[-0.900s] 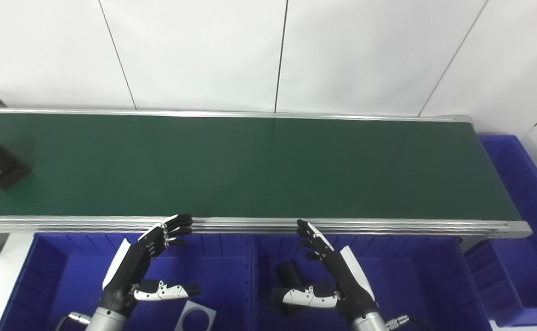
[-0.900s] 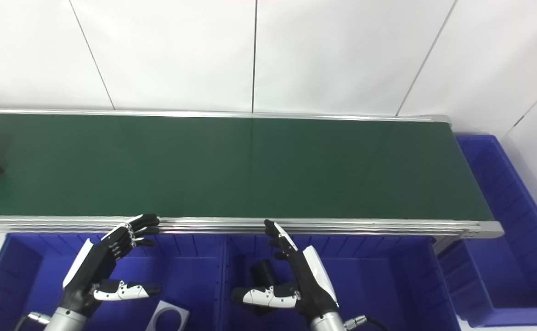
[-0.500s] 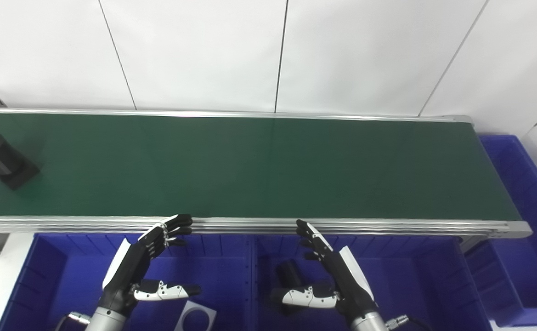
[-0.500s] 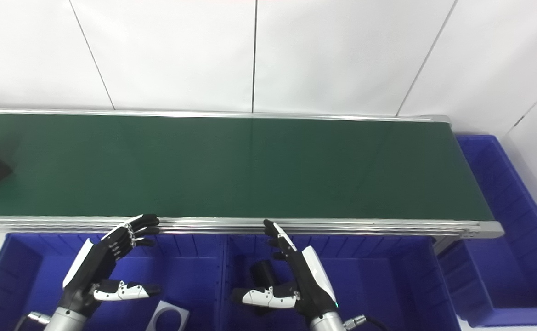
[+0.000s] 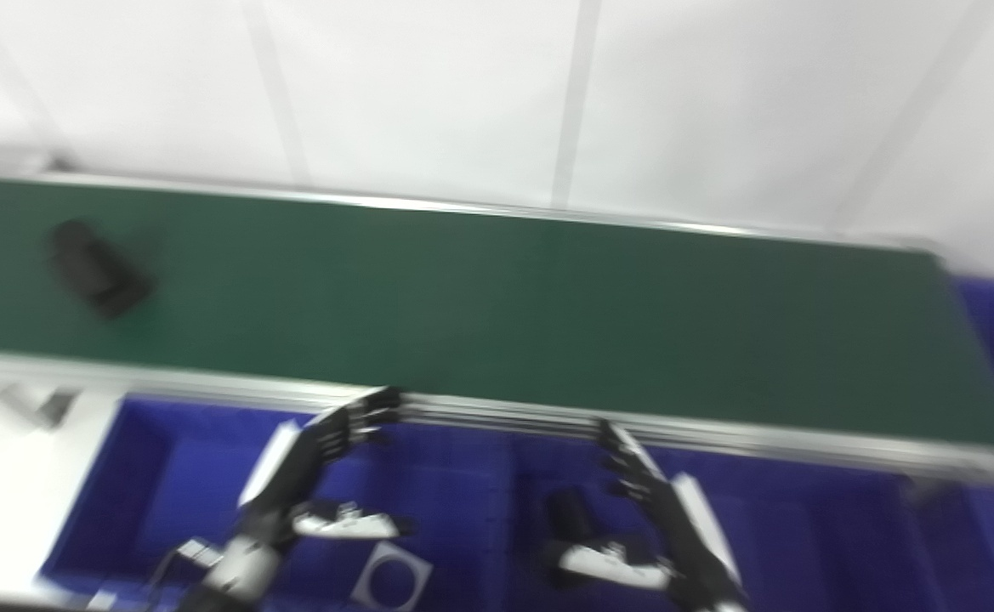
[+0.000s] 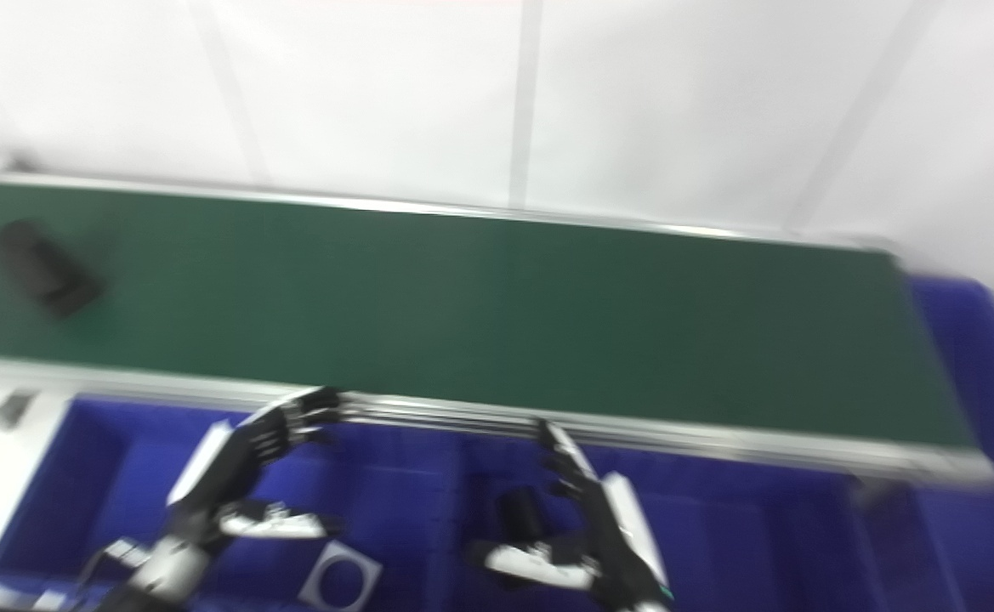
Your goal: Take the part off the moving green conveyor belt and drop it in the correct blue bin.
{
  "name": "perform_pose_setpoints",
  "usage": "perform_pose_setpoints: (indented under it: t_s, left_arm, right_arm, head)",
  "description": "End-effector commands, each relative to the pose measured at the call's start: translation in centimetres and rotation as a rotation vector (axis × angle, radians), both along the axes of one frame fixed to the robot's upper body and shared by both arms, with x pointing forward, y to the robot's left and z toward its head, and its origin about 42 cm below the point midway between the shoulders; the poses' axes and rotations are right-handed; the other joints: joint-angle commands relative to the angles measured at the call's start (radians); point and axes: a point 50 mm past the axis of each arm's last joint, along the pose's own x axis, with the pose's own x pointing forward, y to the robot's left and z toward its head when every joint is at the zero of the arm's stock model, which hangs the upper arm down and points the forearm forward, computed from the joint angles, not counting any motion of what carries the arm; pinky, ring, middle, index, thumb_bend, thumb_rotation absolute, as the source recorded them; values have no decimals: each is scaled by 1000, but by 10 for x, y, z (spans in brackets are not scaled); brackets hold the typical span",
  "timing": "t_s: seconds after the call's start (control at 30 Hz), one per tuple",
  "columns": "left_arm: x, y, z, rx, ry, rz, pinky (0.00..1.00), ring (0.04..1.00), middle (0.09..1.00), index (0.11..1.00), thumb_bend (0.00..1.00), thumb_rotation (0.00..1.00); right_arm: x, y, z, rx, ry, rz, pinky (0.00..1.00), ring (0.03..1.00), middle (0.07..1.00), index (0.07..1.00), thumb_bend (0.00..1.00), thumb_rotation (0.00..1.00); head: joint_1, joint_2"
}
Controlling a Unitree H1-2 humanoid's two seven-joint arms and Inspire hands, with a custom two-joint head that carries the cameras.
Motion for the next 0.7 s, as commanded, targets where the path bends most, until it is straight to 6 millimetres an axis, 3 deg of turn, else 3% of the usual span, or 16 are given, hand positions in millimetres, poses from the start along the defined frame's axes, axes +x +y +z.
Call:
perform_pose_setpoints:
  t_s: [0.0, 0.13, 0.27, 0.67]
  left_arm:
    - [-1, -9, 3, 3, -49, 0, 691, 782, 822, 809, 889, 143]
    - [-3, -21, -2, 18, -39, 6, 689, 778, 819, 807, 905, 187]
    - [-4, -29, -6, 43, -36, 11, 669, 776, 824, 807, 912, 193]
    - [-4, -33, -15, 55, -22, 18, 667, 781, 828, 811, 902, 194]
  right_arm:
    - [0, -7, 8, 28, -81, 17, 810, 890, 928, 959, 808, 208]
    - [-1, -15, 7, 28, -82, 12, 810, 884, 923, 952, 802, 83]
    - [-1, -21, 3, 13, -78, 16, 805, 887, 923, 955, 789, 47]
    - [-4, -25, -4, -6, -62, 15, 802, 882, 920, 956, 788, 70]
  head:
    - [51, -28]
    - [109, -68]
    - [131, -93]
    - [114, -134]
